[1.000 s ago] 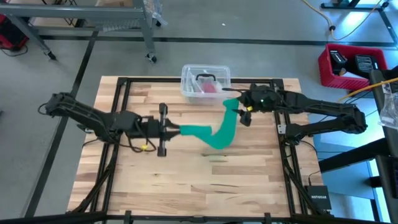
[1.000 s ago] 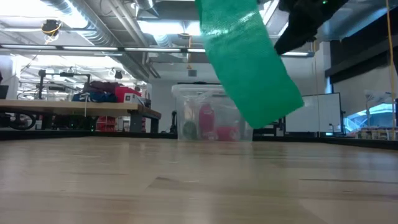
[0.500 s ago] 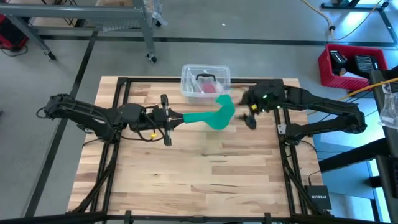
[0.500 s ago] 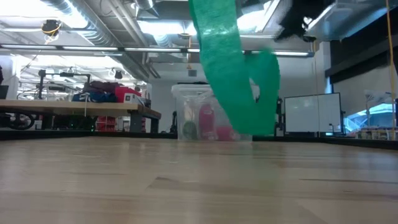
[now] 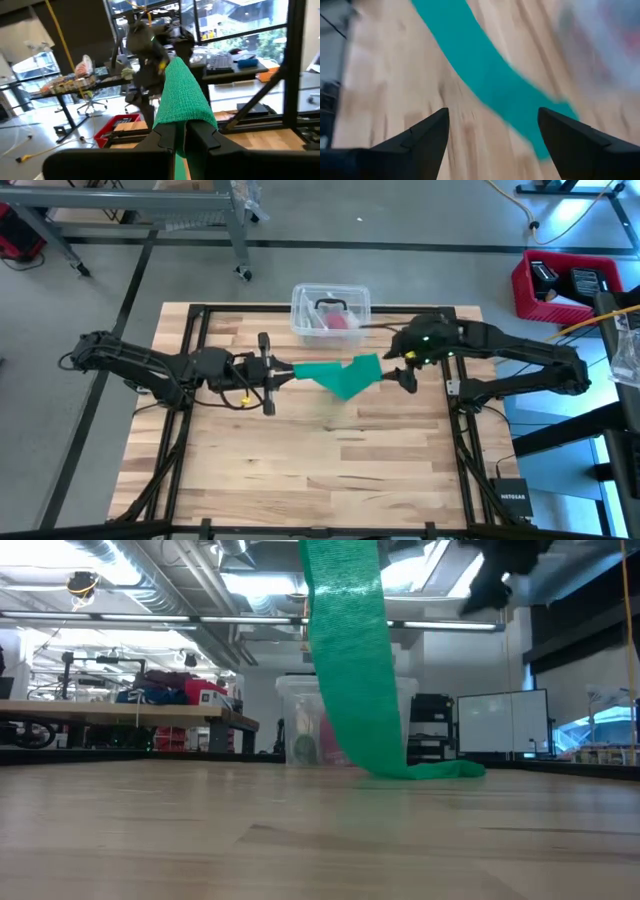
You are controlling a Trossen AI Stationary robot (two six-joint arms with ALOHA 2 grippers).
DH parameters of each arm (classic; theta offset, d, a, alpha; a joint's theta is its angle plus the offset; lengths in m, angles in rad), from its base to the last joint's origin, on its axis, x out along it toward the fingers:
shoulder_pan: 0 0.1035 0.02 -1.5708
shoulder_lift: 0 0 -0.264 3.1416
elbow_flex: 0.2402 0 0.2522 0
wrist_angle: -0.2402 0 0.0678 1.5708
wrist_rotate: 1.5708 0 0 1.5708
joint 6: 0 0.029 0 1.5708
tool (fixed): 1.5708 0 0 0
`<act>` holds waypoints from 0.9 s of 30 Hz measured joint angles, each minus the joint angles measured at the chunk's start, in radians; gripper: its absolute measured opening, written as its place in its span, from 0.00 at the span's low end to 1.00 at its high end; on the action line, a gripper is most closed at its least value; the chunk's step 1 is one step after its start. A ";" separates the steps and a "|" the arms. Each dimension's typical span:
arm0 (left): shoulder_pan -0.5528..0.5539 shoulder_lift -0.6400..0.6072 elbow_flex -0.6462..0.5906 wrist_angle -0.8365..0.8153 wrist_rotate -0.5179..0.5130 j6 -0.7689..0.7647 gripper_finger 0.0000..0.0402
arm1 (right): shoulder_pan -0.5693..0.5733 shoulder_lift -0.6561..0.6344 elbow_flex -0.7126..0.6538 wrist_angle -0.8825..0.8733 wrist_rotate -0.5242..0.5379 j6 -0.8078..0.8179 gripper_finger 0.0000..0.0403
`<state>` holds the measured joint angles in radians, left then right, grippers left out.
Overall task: Roll bandage
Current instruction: Roll the green bandage
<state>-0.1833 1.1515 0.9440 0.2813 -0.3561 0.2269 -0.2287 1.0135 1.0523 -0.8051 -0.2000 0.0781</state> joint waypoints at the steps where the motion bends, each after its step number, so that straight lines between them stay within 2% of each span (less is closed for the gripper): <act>1: 0.005 0.000 0.000 0.010 -0.012 0.017 0.03 | 0.000 -0.018 0.000 0.030 -0.015 -0.009 0.76; 3: 0.015 -0.001 0.000 0.045 -0.029 0.038 0.03 | -0.001 -0.049 0.000 0.098 -0.017 -0.035 0.76; 5: 0.032 -0.004 0.014 0.061 -0.031 0.041 0.03 | 0.000 -0.073 -0.006 0.197 0.026 -0.061 0.76; 7: 0.044 -0.007 0.022 0.071 -0.031 0.044 0.03 | 0.000 -0.082 -0.039 0.322 0.061 -0.053 0.76; 9: 0.053 -0.007 0.022 0.072 -0.031 0.049 0.03 | -0.001 -0.076 -0.091 0.420 0.051 -0.027 0.76; 13: 0.055 -0.005 0.022 0.057 -0.031 0.054 0.03 | 0.001 -0.006 -0.166 0.615 0.005 -0.058 0.76; 16: 0.054 -0.005 0.022 0.048 -0.030 0.043 0.03 | 0.029 0.058 -0.174 0.836 -0.065 -0.068 0.76; 19: 0.054 -0.003 0.022 0.041 -0.029 0.038 0.03 | 0.061 0.139 -0.179 0.993 -0.073 -0.122 0.74; 23: 0.052 -0.003 0.022 0.041 -0.029 0.034 0.03 | 0.081 0.205 -0.132 1.111 -0.069 -0.170 0.68; 27: 0.052 -0.002 0.022 0.036 -0.021 0.015 0.03 | 0.081 0.256 -0.084 1.100 -0.054 -0.188 0.61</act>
<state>-0.1310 1.1492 0.9661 0.3175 -0.3771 0.2418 -0.1478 1.2696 0.9688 0.2945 -0.2539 -0.1101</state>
